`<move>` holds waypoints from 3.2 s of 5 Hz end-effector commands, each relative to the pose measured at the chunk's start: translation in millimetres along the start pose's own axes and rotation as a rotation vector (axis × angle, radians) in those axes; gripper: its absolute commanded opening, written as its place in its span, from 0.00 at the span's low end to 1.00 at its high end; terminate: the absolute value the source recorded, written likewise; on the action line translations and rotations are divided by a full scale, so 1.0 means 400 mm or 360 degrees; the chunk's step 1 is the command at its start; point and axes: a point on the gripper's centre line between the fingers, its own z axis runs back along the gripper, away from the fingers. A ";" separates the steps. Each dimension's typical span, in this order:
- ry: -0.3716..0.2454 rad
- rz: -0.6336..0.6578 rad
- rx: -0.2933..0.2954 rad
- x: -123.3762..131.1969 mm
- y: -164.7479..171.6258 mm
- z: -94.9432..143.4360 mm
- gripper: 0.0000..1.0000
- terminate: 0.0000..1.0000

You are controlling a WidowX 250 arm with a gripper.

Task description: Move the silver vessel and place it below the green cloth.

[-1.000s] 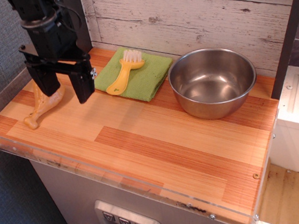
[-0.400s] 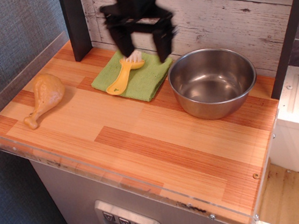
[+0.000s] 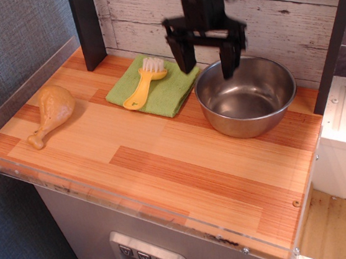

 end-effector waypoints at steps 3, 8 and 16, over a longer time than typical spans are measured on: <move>0.0138 -0.0222 0.0191 -0.008 -0.016 -0.081 0.00 0.00; -0.0140 -0.0038 -0.0007 -0.188 0.122 0.153 0.00 0.00; 0.0150 0.0063 0.0133 -0.331 0.342 0.039 1.00 0.00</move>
